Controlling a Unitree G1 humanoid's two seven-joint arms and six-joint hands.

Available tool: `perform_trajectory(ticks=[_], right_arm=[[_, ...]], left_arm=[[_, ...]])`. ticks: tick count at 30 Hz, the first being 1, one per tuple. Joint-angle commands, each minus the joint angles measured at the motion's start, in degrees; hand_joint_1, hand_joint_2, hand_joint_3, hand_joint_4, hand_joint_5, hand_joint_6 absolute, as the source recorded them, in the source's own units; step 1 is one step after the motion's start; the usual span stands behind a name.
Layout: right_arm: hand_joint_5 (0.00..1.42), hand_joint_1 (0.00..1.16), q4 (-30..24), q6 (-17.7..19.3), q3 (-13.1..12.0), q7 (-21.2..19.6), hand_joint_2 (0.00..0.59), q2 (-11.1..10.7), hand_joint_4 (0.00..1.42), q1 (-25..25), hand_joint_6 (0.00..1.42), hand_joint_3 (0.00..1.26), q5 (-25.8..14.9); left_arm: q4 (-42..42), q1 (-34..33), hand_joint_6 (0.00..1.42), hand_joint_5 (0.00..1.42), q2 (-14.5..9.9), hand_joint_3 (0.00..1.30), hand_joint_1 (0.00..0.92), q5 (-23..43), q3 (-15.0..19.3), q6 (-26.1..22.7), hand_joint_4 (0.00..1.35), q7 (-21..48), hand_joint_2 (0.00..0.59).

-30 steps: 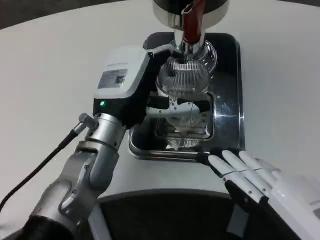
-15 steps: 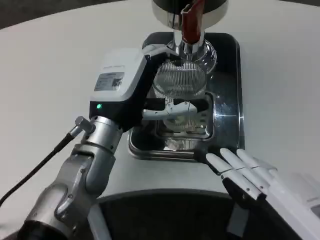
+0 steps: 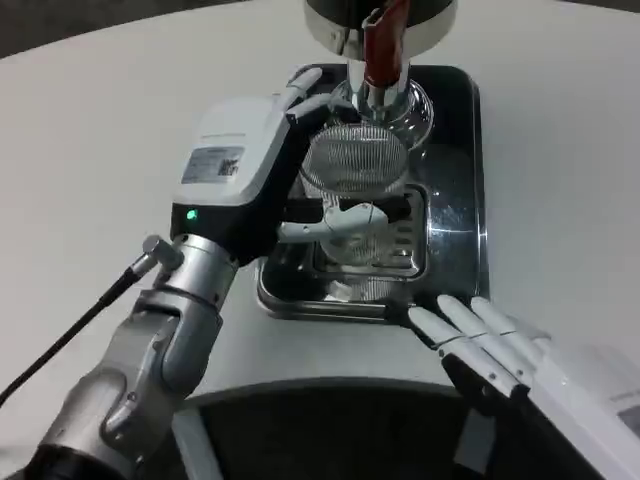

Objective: Grasp the cup under the faucet to collect the drink, then remove the cup.

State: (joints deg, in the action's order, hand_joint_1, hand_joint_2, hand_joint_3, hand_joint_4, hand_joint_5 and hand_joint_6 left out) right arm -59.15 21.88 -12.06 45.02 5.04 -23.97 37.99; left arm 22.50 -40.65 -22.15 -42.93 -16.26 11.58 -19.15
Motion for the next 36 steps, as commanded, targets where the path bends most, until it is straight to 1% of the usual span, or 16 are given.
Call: perform_trajectory(ticks=[1, 5, 9, 10, 14, 22, 24, 27, 36], right_arm=[[0.00, 0.51, -0.8, -0.5, 0.7, 0.7, 0.417, 2.9, 0.01, 0.6, 0.08, 0.08, 0.1], [0.00, 0.51, -0.8, -0.7, 0.9, 0.8, 0.417, 2.8, 0.01, 0.7, 0.08, 0.08, 0.2], [0.00, 0.51, -0.8, -1.0, 1.1, 1.0, 0.417, 2.8, 0.01, 0.9, 0.08, 0.09, 0.4], [0.00, 0.51, -0.8, -1.1, 1.1, 1.0, 0.417, 2.8, 0.01, 0.9, 0.08, 0.09, 0.4], [0.00, 0.51, -0.8, -1.6, 1.4, 1.1, 0.417, 2.7, 0.02, 1.0, 0.08, 0.09, 0.6], [0.00, 0.51, -0.8, -1.7, 2.0, 1.5, 0.417, 2.8, 0.02, 0.9, 0.08, 0.09, 0.8], [0.00, 0.51, -0.8, -1.8, 2.2, 1.6, 0.417, 2.9, 0.02, 0.8, 0.08, 0.10, 0.9], [0.00, 0.51, -0.8, -1.7, 2.3, 1.6, 0.417, 2.9, 0.02, 0.6, 0.08, 0.10, 0.9], [0.00, 0.51, -0.8, -1.3, 2.0, 1.3, 0.417, 3.0, 0.02, 0.1, 0.08, 0.10, 0.7]], left_arm=[[-0.8, 1.0, 0.45, 0.25, -1.0, 0.28, 0.180, 0.6, 0.6, -0.3, 0.06, 1.4, 0.044], [-0.5, 0.6, 0.40, 0.21, -1.1, 0.18, 0.162, 0.8, 0.5, -0.3, 0.01, 2.9, 0.042], [-0.4, 0.4, 0.36, 0.18, -1.0, 0.11, 0.154, 0.9, 0.5, -0.2, 0.00, 4.0, 0.048], [-0.3, 0.2, 0.36, 0.17, -0.9, 0.07, 0.151, 1.0, 0.4, -0.3, 0.00, 4.4, 0.049], [-0.2, -0.1, 0.31, 0.14, -0.8, 0.00, 0.152, 1.0, 0.4, -0.4, 0.00, 5.0, 0.053], [-0.4, -0.9, 0.27, 0.11, -0.6, 0.00, 0.133, 1.0, 0.5, -1.3, 0.00, 6.6, 0.053], [-0.2, -1.3, 0.25, 0.07, -0.6, 0.00, 0.111, 0.9, 0.4, -1.6, 0.00, 7.0, 0.053], [-0.1, -1.9, 0.24, 0.05, -0.4, 0.00, 0.096, 1.1, 0.4, -1.7, 0.00, 7.3, 0.049], [-2.9, -1.2, 0.24, 0.05, -0.7, 0.00, 0.071, 2.6, 0.6, 0.8, 0.00, 6.4, 0.040]])
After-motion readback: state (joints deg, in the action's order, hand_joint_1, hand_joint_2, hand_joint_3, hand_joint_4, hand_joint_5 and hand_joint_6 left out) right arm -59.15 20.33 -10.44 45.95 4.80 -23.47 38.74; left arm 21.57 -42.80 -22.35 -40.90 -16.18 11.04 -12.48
